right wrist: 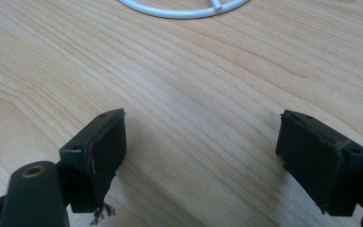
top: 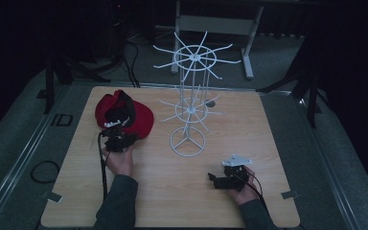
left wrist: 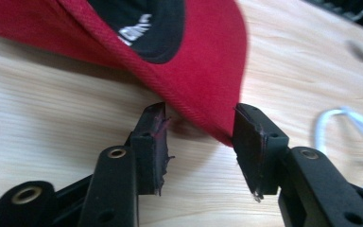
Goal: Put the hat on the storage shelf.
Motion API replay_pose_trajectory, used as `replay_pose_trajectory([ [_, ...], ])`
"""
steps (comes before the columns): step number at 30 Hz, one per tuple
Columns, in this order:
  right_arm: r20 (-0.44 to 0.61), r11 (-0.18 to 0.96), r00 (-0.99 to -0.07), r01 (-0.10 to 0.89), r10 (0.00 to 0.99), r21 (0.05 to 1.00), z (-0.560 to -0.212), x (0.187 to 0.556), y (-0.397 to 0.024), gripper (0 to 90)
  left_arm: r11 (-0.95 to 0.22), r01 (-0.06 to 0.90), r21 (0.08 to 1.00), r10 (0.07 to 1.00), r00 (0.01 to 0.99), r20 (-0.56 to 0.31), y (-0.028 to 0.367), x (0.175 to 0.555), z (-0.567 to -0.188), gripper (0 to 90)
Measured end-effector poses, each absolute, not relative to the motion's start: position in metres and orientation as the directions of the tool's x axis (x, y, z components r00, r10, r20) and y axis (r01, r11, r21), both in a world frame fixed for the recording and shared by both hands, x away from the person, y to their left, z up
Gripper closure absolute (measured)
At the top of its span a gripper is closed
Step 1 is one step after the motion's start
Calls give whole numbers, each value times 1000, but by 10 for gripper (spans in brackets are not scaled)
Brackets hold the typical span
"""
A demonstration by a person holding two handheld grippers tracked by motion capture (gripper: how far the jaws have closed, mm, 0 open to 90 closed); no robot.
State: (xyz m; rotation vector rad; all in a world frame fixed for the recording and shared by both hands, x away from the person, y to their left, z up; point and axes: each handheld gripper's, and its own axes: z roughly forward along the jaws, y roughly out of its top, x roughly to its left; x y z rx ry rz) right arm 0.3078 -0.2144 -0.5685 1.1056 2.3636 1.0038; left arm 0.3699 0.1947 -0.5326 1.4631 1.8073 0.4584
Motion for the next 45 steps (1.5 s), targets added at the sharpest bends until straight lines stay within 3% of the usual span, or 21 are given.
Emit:
replay_pose_trajectory([
  [2,-11,446,-637,527,771,723,-569,308,-214,167,258,670,696,958,-84,-274,200,369,-533,600],
  [5,-10,446,-637,527,771,723,-568,308,-214,167,287,671,684,948,-97,-303,210,370,-535,637],
  [10,-10,445,-637,528,771,723,-568,308,-214,167,302,692,656,930,-64,-361,215,382,-539,502],
  [13,-8,444,-636,530,772,722,-568,308,-214,167,317,681,660,923,-61,-380,215,389,-542,481],
  [18,-9,445,-636,529,771,722,-568,308,-214,167,293,704,647,927,-45,-372,219,397,-546,561],
  [22,-9,446,-637,529,771,722,-568,308,-214,167,312,714,627,909,-33,-416,225,397,-549,652],
  [34,-11,446,-637,527,770,723,-569,308,-214,167,220,766,604,880,111,-461,246,381,-548,705],
  [38,-11,447,-638,527,770,723,-569,308,-214,167,194,770,608,873,148,-465,251,380,-551,690],
  [42,-11,446,-637,527,770,723,-569,308,-214,167,217,755,619,869,139,-475,247,384,-556,594],
  [45,-11,446,-637,527,771,723,-569,308,-214,167,241,748,618,864,125,-488,243,386,-559,576],
])
